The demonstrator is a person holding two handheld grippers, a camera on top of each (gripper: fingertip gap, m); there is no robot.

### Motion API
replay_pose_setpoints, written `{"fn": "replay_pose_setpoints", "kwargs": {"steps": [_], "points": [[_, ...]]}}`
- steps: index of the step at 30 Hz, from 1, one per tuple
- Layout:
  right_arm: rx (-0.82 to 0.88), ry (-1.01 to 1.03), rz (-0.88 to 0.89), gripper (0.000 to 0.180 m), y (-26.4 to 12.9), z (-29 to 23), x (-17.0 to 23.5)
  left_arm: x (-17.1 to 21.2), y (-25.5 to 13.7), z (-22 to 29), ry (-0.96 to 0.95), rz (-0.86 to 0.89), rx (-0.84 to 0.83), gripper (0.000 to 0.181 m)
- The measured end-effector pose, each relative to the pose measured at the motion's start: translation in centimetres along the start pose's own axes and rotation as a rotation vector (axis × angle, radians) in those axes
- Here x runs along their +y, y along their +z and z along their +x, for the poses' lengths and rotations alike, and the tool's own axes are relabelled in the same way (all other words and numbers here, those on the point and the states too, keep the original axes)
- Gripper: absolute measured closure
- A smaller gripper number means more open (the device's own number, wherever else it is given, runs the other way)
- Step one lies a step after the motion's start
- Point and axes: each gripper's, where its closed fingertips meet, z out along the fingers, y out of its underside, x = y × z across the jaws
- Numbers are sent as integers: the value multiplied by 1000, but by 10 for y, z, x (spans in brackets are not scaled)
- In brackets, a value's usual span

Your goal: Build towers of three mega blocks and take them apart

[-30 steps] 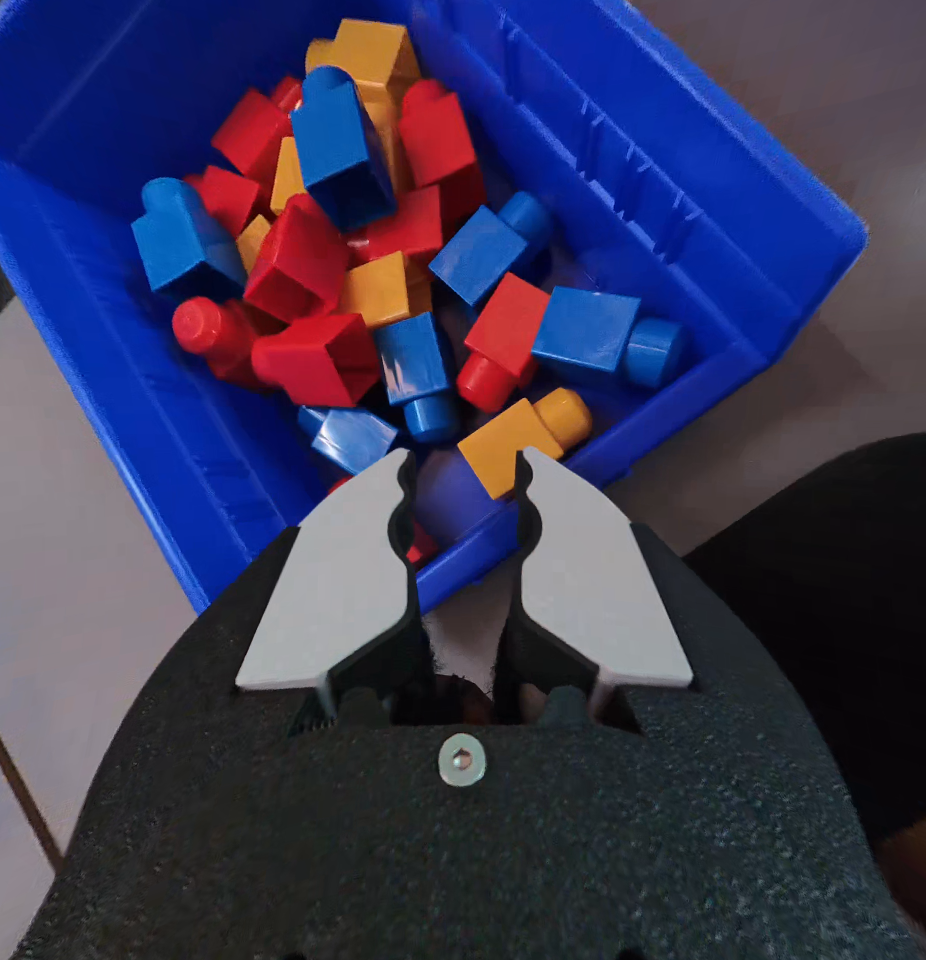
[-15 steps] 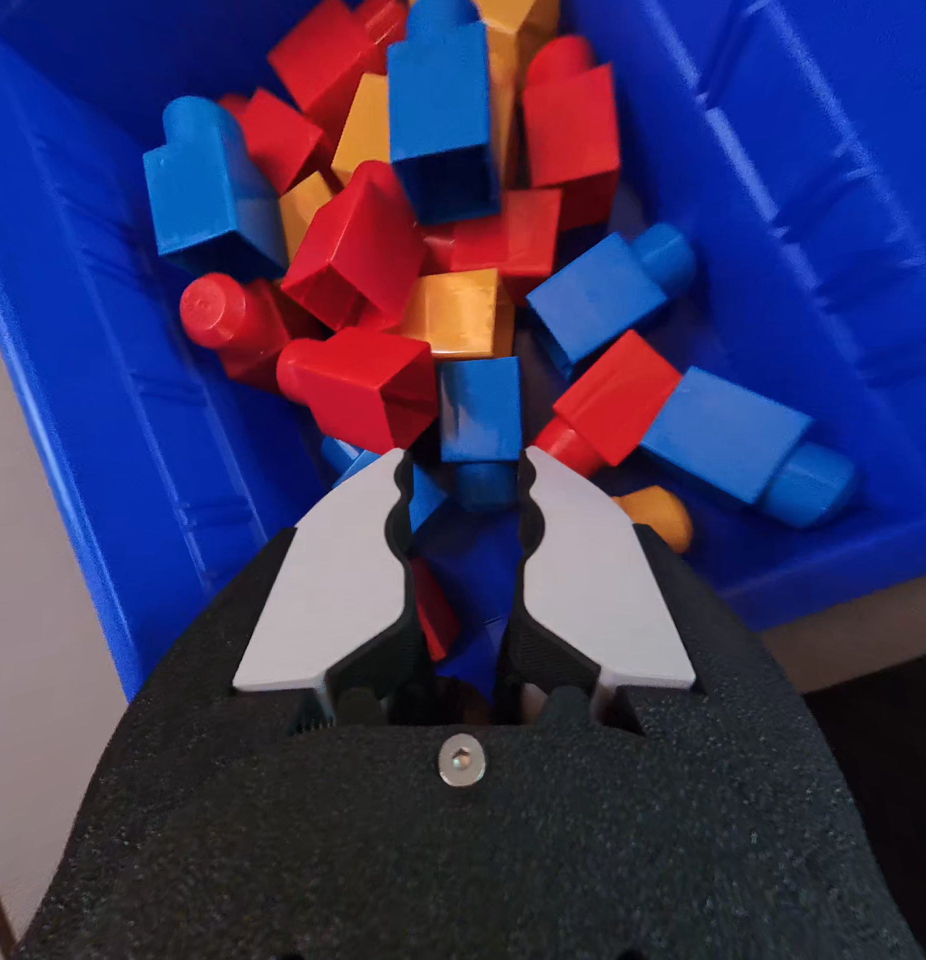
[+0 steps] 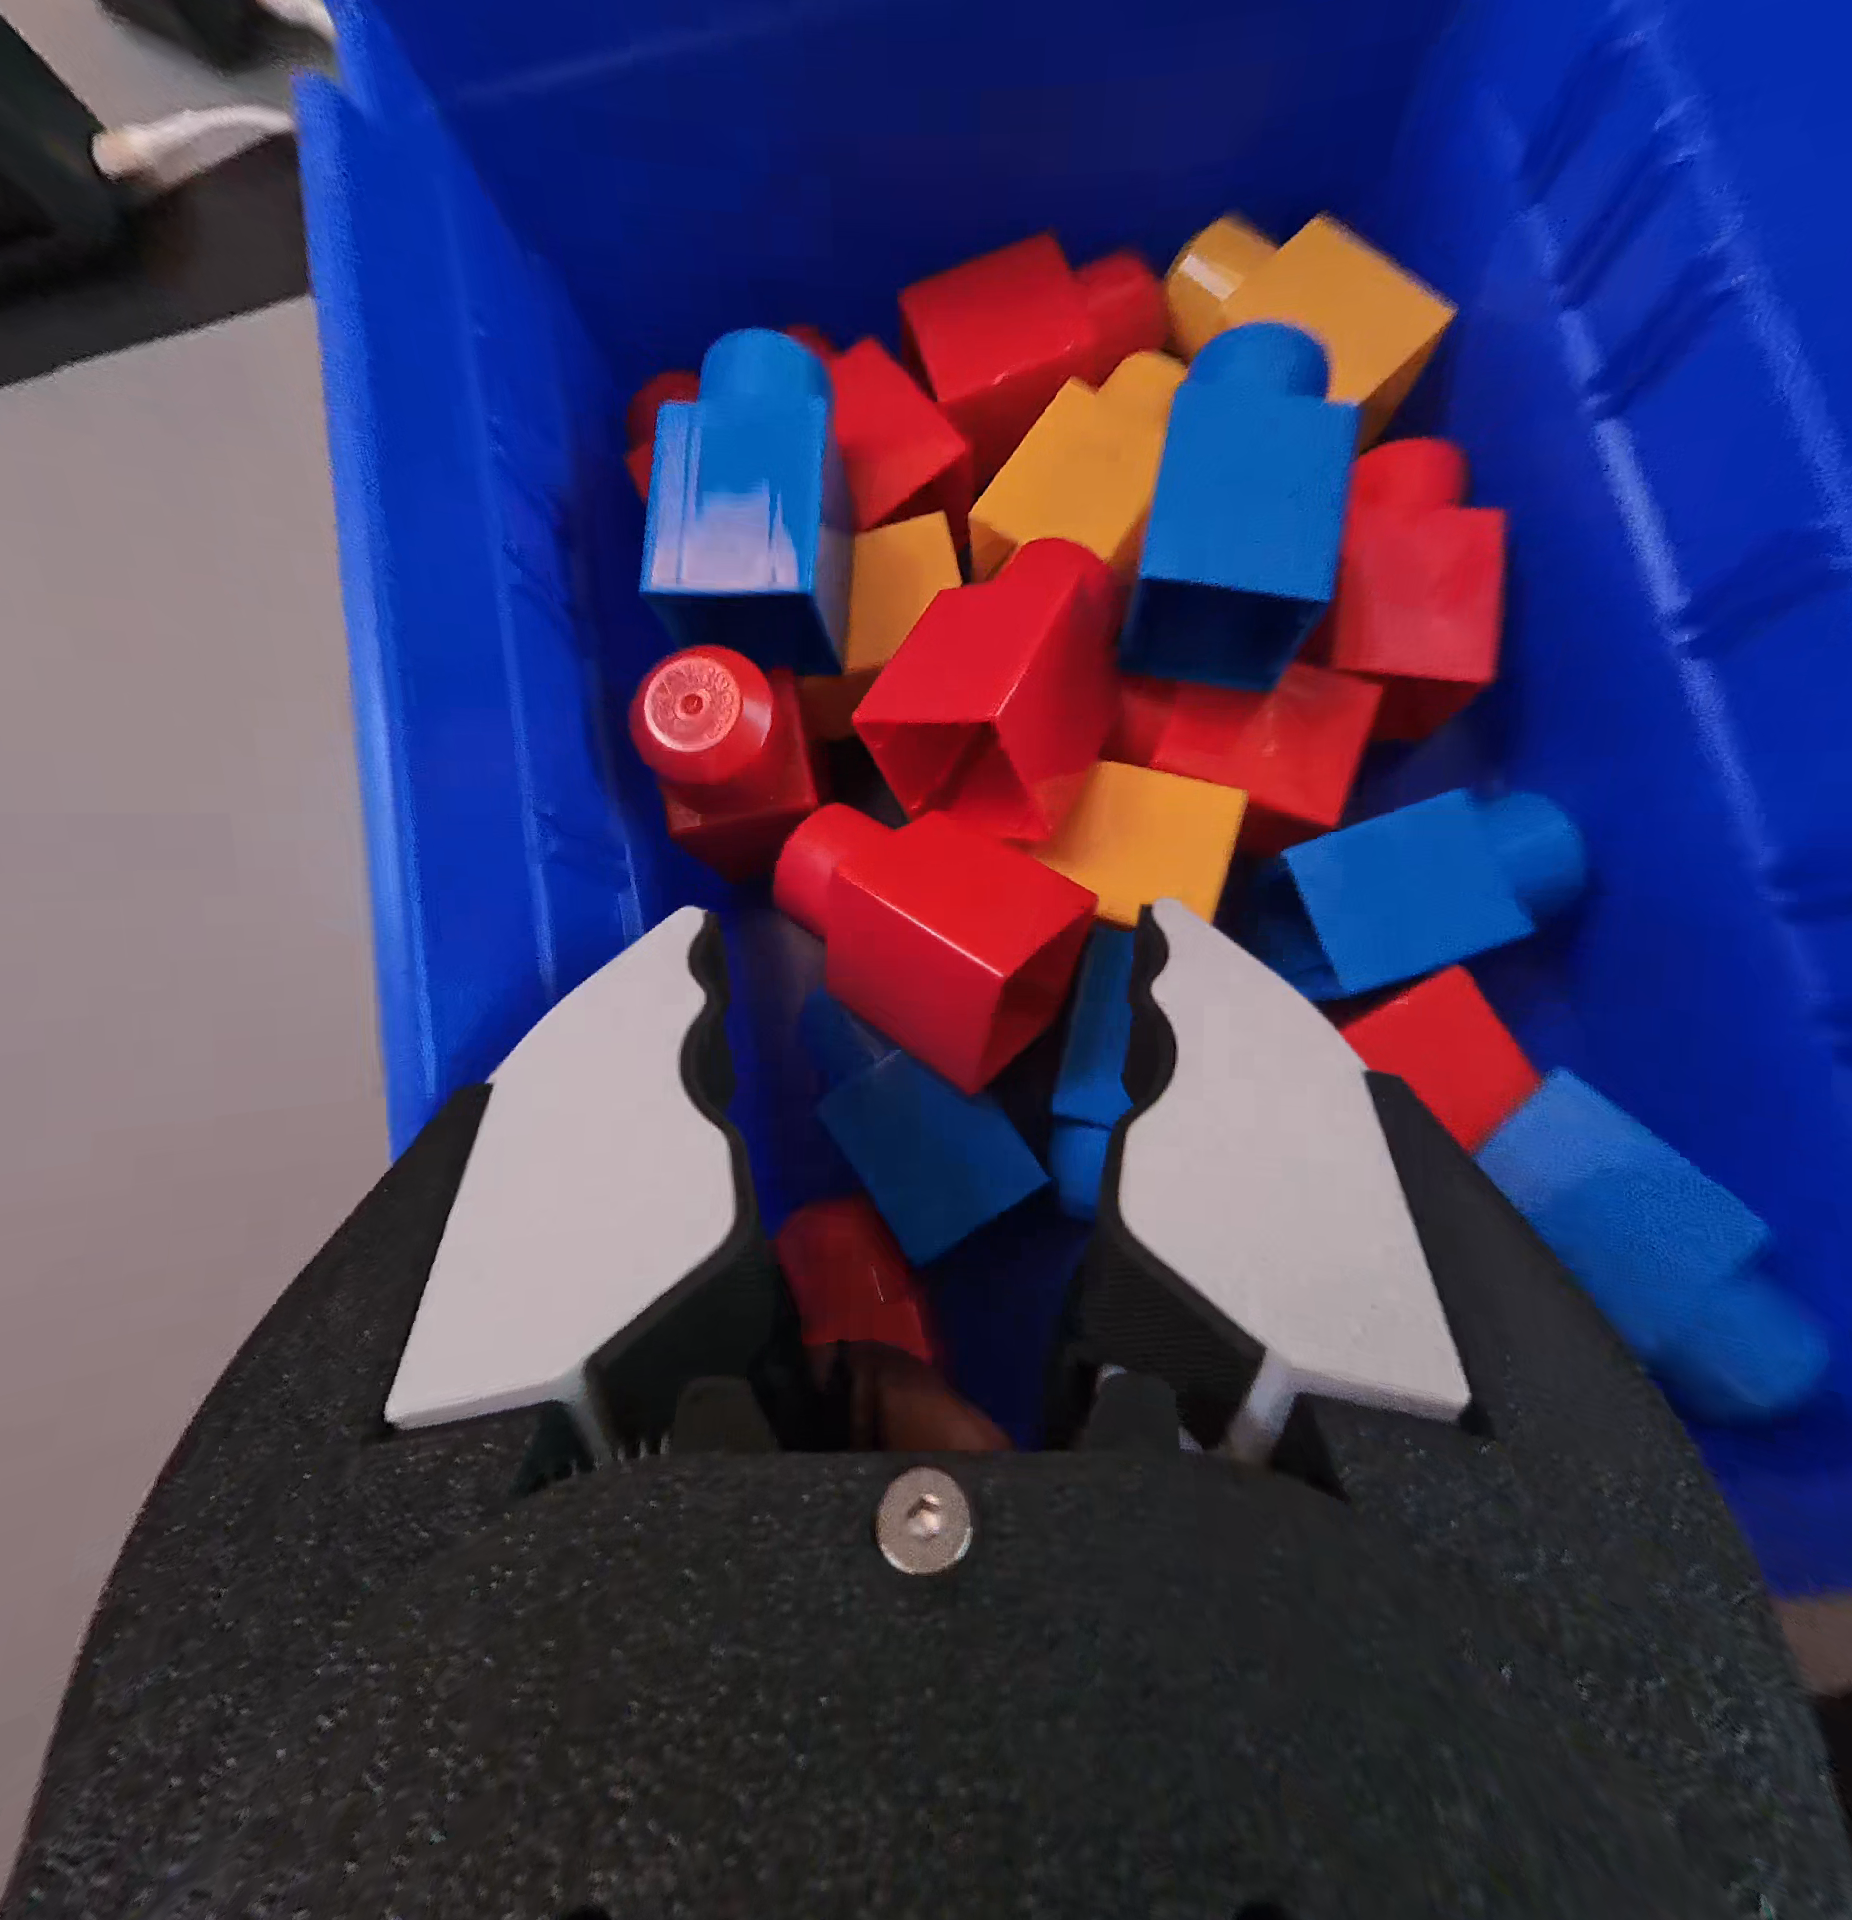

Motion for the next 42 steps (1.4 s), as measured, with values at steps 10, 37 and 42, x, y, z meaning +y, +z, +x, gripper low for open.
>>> {"fn": "replay_pose_setpoints", "kwargs": {"steps": [10, 37, 42], "points": [[-13, -19, -14, 143, -1, -4, 5, -7, -14, 2, -28, 172, 36, 128], [285, 274, 25, 144, -19, 57, 22, 54, -73, 252, 524, 122, 403, 112], [298, 308, 40, 144, -22, 65, 23, 50, -106, 245, 578, 212, 575, 116]]}}
